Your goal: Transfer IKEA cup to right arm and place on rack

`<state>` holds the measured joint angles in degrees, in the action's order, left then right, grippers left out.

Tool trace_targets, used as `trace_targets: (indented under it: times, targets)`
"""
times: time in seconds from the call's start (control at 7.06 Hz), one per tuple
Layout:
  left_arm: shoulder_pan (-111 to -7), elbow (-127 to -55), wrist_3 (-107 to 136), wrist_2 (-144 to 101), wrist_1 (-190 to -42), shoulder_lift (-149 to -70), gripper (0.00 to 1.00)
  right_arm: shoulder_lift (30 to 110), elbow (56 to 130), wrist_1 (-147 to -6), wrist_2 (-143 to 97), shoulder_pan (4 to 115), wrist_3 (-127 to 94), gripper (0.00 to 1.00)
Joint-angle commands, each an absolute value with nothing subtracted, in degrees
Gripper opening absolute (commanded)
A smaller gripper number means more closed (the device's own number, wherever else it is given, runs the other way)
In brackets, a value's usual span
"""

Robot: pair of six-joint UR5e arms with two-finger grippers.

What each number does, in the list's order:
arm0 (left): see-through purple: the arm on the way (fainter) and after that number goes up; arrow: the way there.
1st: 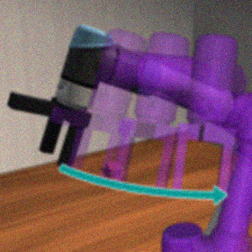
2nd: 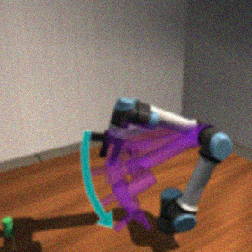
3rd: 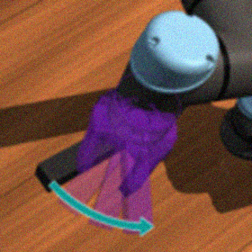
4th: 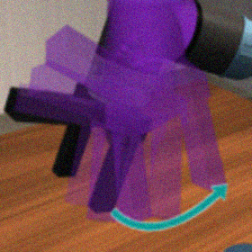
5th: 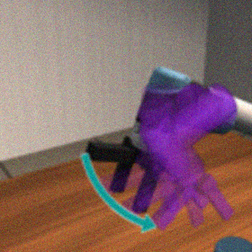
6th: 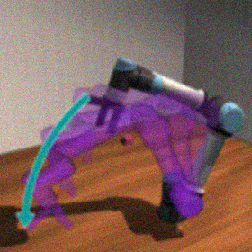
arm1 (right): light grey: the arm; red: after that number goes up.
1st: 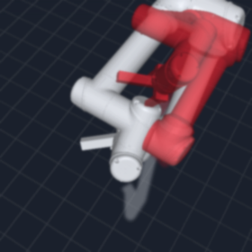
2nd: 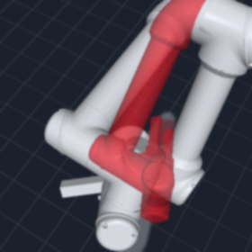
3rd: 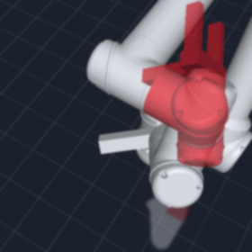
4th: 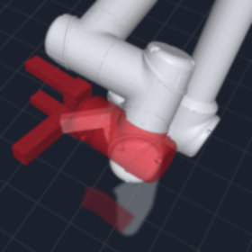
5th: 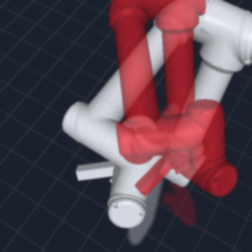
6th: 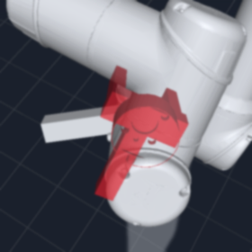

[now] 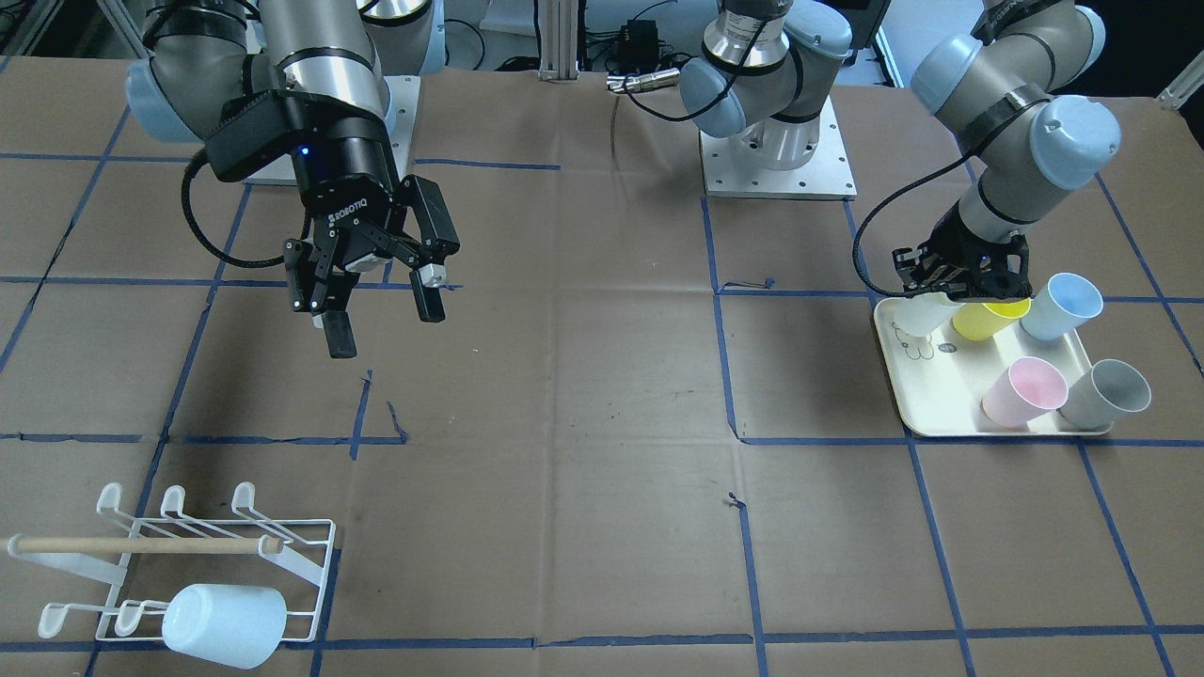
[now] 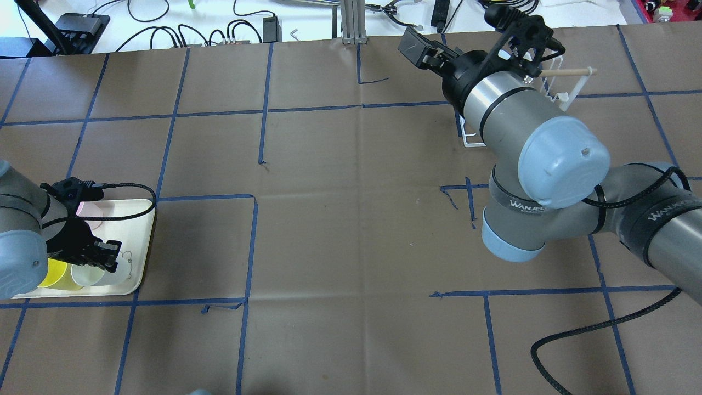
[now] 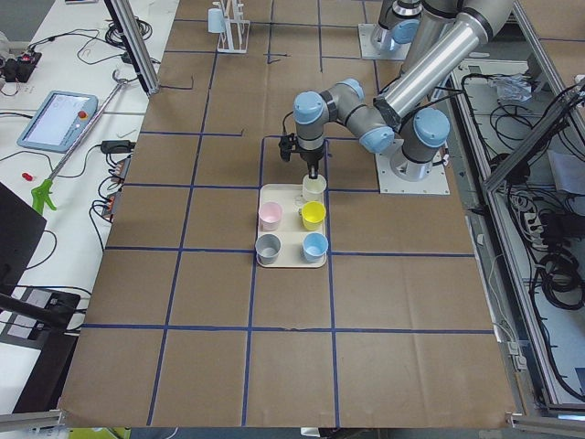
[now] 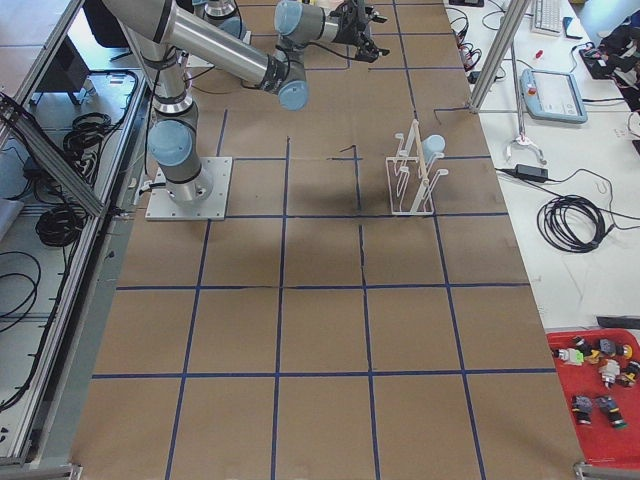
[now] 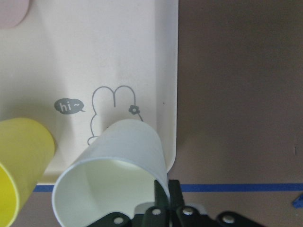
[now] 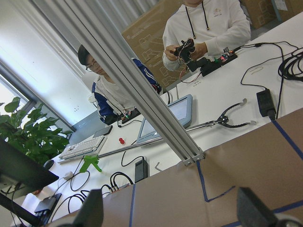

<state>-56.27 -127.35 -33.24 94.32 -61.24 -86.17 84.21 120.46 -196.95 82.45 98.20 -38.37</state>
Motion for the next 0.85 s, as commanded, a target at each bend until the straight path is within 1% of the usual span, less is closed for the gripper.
trace_targets:
  times: [0.0, 0.28, 0.43, 0.71]
  targets:
    - [-56.8, -118.8, -30.4, 93.5, -70.3, -83.3, 0.0, 83.3, 122.1, -199.3, 85.6, 101.2, -61.4, 0.99]
    - [-57.2, -105.6, -30.3, 90.7, -81.0, -85.1, 0.0, 80.3, 123.6, -205.5, 84.7, 101.8, -73.7, 1.0]
    - [-58.6, -99.6, -30.3, 90.1, -83.6, -87.6, 0.0, 79.5, 123.5, -206.9, 84.6, 102.5, -79.1, 1.0]
    - [-63.6, -90.5, -30.3, 84.2, -83.0, -94.1, 0.0, 79.5, 123.5, -206.3, 82.0, 102.8, -88.3, 1.0]
